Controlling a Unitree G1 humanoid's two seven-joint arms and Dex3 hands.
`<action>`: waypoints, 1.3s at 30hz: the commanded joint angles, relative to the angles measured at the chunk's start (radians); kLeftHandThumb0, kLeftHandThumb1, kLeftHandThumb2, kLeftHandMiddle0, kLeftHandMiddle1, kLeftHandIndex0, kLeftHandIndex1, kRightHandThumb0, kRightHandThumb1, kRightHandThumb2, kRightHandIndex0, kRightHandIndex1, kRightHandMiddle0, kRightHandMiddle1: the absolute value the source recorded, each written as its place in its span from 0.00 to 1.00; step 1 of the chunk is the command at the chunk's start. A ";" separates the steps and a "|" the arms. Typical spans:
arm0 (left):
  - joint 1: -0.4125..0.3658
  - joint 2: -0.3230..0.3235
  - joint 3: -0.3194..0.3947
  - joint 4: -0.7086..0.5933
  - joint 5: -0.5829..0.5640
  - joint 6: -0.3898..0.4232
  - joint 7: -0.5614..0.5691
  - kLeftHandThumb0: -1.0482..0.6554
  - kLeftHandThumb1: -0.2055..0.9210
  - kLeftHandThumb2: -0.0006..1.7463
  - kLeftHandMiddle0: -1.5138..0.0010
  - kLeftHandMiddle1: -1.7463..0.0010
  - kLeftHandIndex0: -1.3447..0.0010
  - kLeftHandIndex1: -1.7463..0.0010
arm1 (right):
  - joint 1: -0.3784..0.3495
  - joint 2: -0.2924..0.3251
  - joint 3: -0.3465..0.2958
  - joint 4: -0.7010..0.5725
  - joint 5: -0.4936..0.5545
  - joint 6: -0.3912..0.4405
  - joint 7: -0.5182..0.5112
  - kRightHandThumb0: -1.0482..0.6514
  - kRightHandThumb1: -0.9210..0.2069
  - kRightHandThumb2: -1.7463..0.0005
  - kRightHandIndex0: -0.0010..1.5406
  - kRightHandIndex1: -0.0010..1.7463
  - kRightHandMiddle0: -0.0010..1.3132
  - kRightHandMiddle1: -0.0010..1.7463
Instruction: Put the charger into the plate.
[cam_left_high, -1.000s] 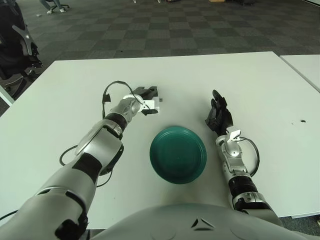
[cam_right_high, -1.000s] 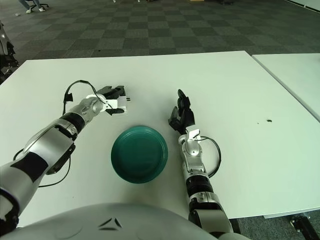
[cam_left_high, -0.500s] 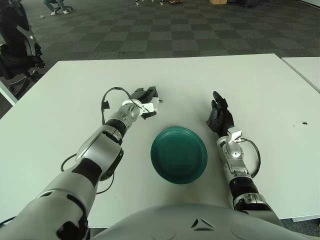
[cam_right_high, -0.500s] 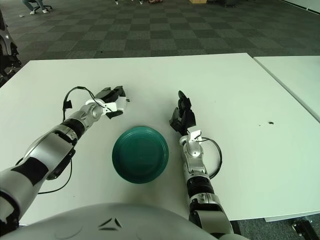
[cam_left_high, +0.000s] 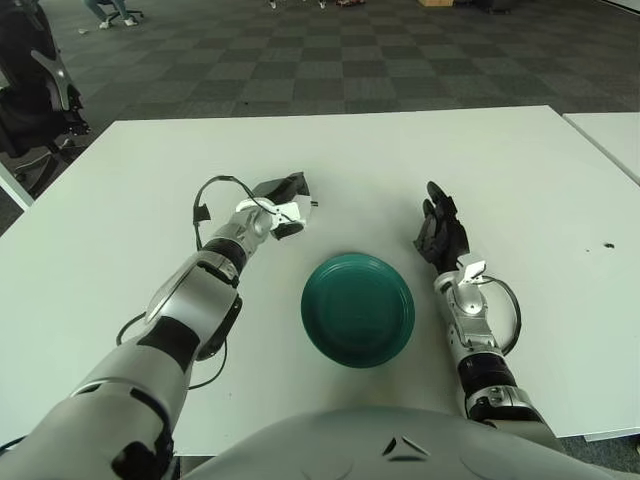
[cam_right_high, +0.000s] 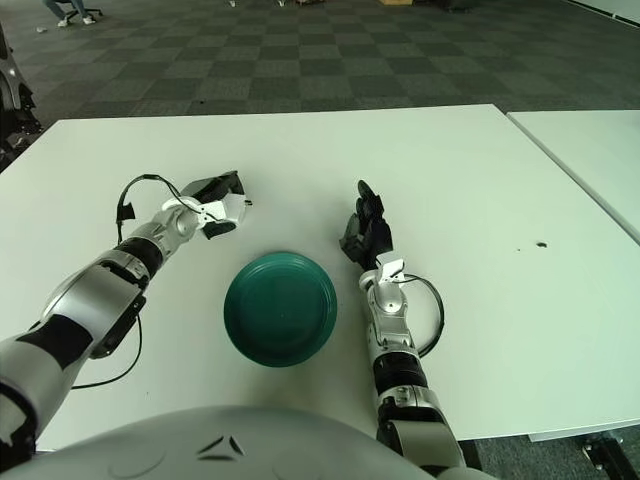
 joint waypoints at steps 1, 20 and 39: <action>0.006 0.022 0.004 -0.022 0.002 -0.051 0.064 0.32 0.39 0.81 0.22 0.00 0.50 0.00 | 0.124 0.023 -0.010 0.087 0.022 0.093 -0.005 0.19 0.00 0.47 0.04 0.00 0.00 0.16; 0.186 0.169 0.039 -0.672 0.032 -0.339 0.173 0.32 0.40 0.81 0.18 0.00 0.50 0.00 | 0.117 0.043 -0.021 0.107 0.053 0.092 0.004 0.19 0.00 0.48 0.06 0.00 0.00 0.20; 0.381 0.244 0.043 -1.143 -0.172 -0.385 -0.327 0.34 0.51 0.72 0.23 0.00 0.57 0.00 | 0.118 0.044 0.007 0.120 -0.009 0.075 -0.048 0.17 0.00 0.46 0.09 0.01 0.00 0.26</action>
